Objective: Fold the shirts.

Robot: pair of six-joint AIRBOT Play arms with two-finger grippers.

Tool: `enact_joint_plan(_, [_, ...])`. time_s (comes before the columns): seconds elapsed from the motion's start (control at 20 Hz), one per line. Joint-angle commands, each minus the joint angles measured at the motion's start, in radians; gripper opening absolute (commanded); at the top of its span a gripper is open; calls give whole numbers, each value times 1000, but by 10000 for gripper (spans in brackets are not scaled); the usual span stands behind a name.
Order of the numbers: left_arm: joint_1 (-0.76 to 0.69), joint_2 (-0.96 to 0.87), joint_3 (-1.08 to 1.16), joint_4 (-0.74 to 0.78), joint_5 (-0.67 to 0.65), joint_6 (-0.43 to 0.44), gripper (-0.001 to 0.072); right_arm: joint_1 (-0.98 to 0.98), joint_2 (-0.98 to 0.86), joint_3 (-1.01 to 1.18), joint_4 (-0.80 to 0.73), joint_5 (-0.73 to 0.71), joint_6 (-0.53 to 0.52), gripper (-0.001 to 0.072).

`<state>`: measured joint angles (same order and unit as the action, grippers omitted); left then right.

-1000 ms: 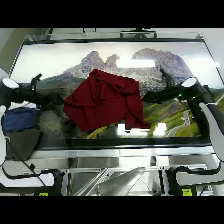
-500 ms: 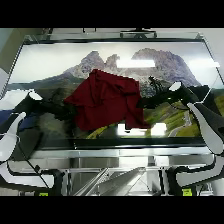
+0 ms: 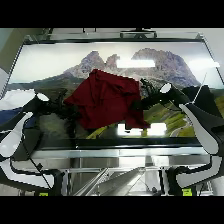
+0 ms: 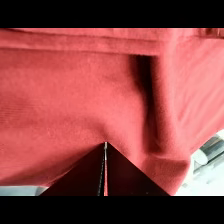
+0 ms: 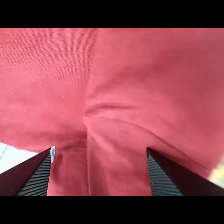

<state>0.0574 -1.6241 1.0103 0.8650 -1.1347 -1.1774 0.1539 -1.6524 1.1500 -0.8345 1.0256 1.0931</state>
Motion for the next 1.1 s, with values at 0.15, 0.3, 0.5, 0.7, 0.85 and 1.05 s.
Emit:
enact_joint_plan(0.15, [0, -2, 0, -2, 2, 3, 16, 99, -56, 1, -1, -53, 37, 496])
enact_joint_plan(0.3, [2, -2, 0, -2, -17, 18, 16, 103, -50, 14, 0, -60, 63, 78])
enact_joint_plan(0.5, [3, 8, 34, -3, -60, 29, 16, 93, 11, 50, 4, -56, 67, 16])
enact_joint_plan(0.7, [32, 142, 215, -16, -167, 35, 16, -24, 189, 109, 33, 29, 66, 15])
enact_joint_plan(0.85, [138, 311, 458, -253, -294, 38, 16, -201, 423, 187, 260, 104, -23, 15])
enact_joint_plan(1.05, [310, 499, 825, -498, -349, 34, 17, -427, 772, 244, 542, 77, -151, 14])
